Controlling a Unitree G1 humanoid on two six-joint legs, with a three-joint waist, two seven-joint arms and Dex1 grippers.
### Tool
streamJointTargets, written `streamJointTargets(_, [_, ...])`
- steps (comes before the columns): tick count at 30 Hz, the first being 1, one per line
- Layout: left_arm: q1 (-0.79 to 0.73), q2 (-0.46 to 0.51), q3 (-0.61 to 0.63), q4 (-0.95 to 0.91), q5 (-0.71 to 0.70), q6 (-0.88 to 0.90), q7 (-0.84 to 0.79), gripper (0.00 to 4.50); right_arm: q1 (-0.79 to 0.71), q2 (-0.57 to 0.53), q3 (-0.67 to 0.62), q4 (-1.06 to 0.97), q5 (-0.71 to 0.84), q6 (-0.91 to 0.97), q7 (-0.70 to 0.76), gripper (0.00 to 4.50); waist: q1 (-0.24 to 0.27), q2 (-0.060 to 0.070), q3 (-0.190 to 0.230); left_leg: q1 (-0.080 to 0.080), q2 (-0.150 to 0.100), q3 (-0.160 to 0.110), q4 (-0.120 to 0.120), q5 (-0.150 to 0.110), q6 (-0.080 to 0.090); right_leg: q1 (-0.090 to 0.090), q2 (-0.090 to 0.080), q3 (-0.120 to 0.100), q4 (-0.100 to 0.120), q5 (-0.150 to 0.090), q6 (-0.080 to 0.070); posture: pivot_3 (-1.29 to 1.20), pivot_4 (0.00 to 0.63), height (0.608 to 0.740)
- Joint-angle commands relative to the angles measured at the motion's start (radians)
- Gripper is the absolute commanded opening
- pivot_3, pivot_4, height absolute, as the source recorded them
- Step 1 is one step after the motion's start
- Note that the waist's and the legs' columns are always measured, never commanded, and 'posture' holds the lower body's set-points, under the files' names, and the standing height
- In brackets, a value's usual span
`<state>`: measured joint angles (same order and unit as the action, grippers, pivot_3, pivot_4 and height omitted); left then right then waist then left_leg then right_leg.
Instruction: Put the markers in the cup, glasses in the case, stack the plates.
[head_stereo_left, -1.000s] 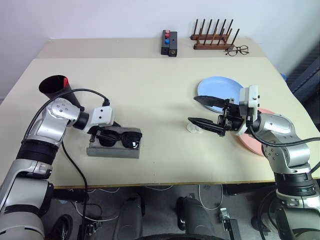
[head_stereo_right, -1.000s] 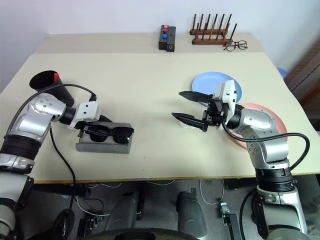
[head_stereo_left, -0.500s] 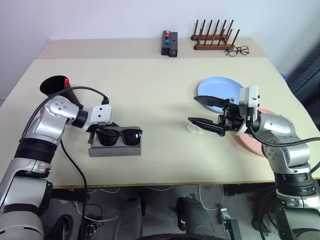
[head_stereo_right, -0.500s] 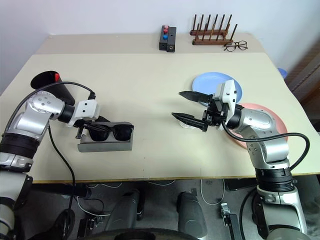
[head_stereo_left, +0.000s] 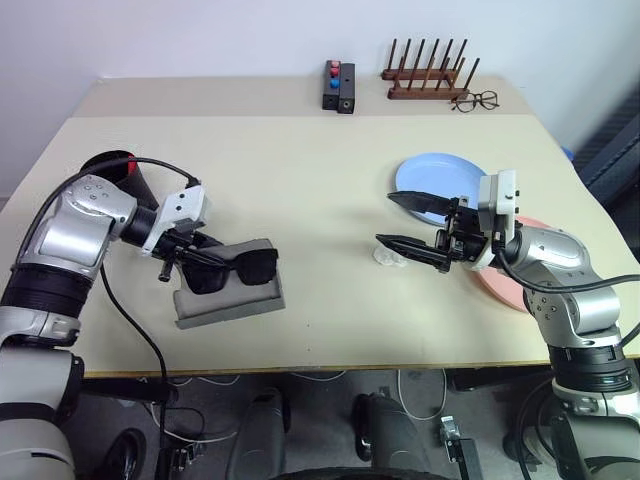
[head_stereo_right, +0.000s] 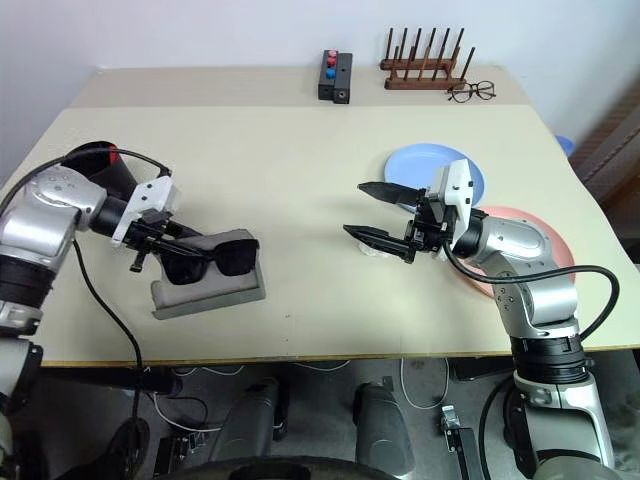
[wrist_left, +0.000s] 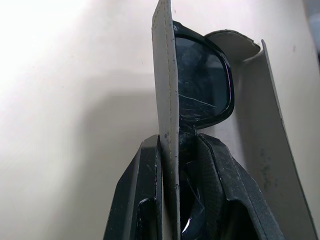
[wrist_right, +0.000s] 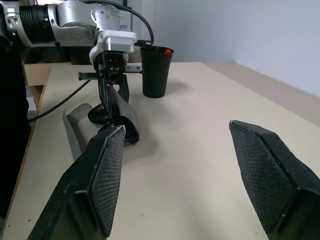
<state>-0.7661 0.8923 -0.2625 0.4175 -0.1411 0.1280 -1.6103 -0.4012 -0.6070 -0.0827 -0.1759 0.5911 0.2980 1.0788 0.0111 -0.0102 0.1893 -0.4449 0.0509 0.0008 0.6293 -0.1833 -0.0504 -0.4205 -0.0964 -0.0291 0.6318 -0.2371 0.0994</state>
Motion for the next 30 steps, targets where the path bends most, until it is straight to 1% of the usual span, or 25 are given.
streamJointTargets(1, [-0.026, -0.016, 0.006, 0.015, 0.025, -0.038, 0.001, 0.6, -0.009, 0.004, -0.008, -0.028, 0.01, -0.007, -0.004, 3.41, 0.001, 0.0, 0.0, 0.0, 0.0, 0.0, 0.0, 0.0, 0.0, 0.0, 0.0, 0.0, 0.0, 0.0, 0.0, 0.0, 0.15, 0.74])
streamJointTargets(2, [-0.023, -0.022, 0.006, 0.022, 0.037, -0.064, 0.011, 0.6, -0.009, 0.004, -0.008, -0.029, 0.01, -0.006, -0.005, 3.41, 0.001, 0.0, 0.0, 0.0, 0.0, 0.0, 0.0, 0.0, 0.0, 0.0, 0.0, 0.0, 0.0, 0.0, 0.0, 0.0, 0.15, 0.74])
streamJointTargets(5, [-0.025, -0.044, 0.019, 0.029, 0.024, 0.009, 0.007, 0.6, -0.008, 0.004, -0.008, -0.028, 0.01, -0.006, -0.006, 3.41, 0.0, 0.0, 0.0, -0.001, 0.0, 0.0, 0.0, 0.0, 0.0, 0.0, 0.0, 0.0, 0.0, 0.0, 0.0, 0.0, 0.15, 0.74])
streamJointTargets(7, [-0.02, -0.043, 0.013, 0.036, 0.038, 0.002, 0.0, 0.6, -0.008, 0.003, -0.009, -0.029, 0.011, -0.006, -0.005, 3.41, 0.0, 0.0, 0.0, 0.0, 0.0, 0.0, 0.0, 0.0, 0.0, 0.0, 0.0, 0.0, 0.0, 0.0, 0.0, 0.0, 0.15, 0.74])
streamJointTargets(9, [-0.014, -0.04, 0.007, 0.029, 0.024, 0.016, -0.003, 1.49, -0.009, 0.001, -0.011, -0.029, 0.011, -0.005, -0.005, 3.41, 0.0, 0.0, 0.0, -0.001, 0.0, 0.0, 0.0, 0.0, 0.0, 0.0, 0.0, 0.0, 0.0, 0.0, 0.0, 0.0, 0.15, 0.74])
streamJointTargets(11, [-0.007, -0.044, 0.021, 0.022, 0.023, 0.003, -0.002, 2.29, -0.011, 0.0, -0.011, -0.028, 0.012, -0.005, -0.004, 3.41, -0.001, 0.0, 0.0, 0.0, 0.0, 0.0, 0.0, 0.0, 0.0, 0.0, 0.0, 0.0, 0.0, 0.0, 0.0, 0.0, 0.15, 0.74])
streamJointTargets(12, [-0.004, -0.047, 0.029, 0.021, 0.024, -0.01, 0.0, 2.29, -0.011, 0.0, -0.011, -0.028, 0.012, -0.004, -0.004, 3.41, -0.001, 0.0, 0.0, 0.0, 0.0, 0.0, 0.0, 0.0, 0.0, 0.0, 0.0, 0.0, 0.0, 0.0, 0.0, 0.0, 0.15, 0.74])
streamJointTargets(15, [-0.009, -0.043, 0.027, 0.026, 0.015, 0.033, -0.002, 2.29, -0.011, 0.0, -0.01, -0.029, 0.012, -0.004, -0.003, 3.41, 0.0, 0.0, 0.0, 0.0, 0.0, 0.0, 0.0, 0.0, 0.0, 0.0, 0.0, 0.0, 0.0, 0.0, 0.0, 0.0, 0.15, 0.74])
streamJointTargets(22, [-0.025, -0.042, 0.033, 0.041, 0.027, 0.025, -0.003, 2.29, -0.012, 0.002, -0.009, -0.03, 0.012, -0.005, -0.006, 3.41, 0.0, 0.0, 0.0, 0.0, 0.0, 0.0, 0.0, 0.0, 0.0, 0.0, 0.0, 0.0, 0.0, 0.0, 0.0, 0.0, 0.15, 0.74])
streamJointTargets(25, [-0.002, -0.039, 0.019, 0.025, 0.047, -0.012, -0.002, 2.29, -0.011, 0.003, -0.009, -0.031, 0.011, -0.005, -0.007, 3.41, 0.0, 0.0, 0.0, -0.001, 0.0, 0.0, 0.0, 0.0, 0.0, 0.0, 0.0, 0.0, 0.0, 0.0, 0.0, 0.0, 0.15, 0.74])
streamJointTargets(30, [0.037, -0.05, 0.01, -0.029, 0.028, 0.036, -0.004, 2.29, -0.008, 0.004, -0.008, -0.036, 0.012, -0.003, -0.014, 3.41, -0.001, 0.0, 0.0, 0.0, 0.0, 0.0, 0.0, 0.0, 0.0, 0.0, 0.0, 0.0, 0.0, 0.0, 0.0, 0.0, 0.15, 0.74])
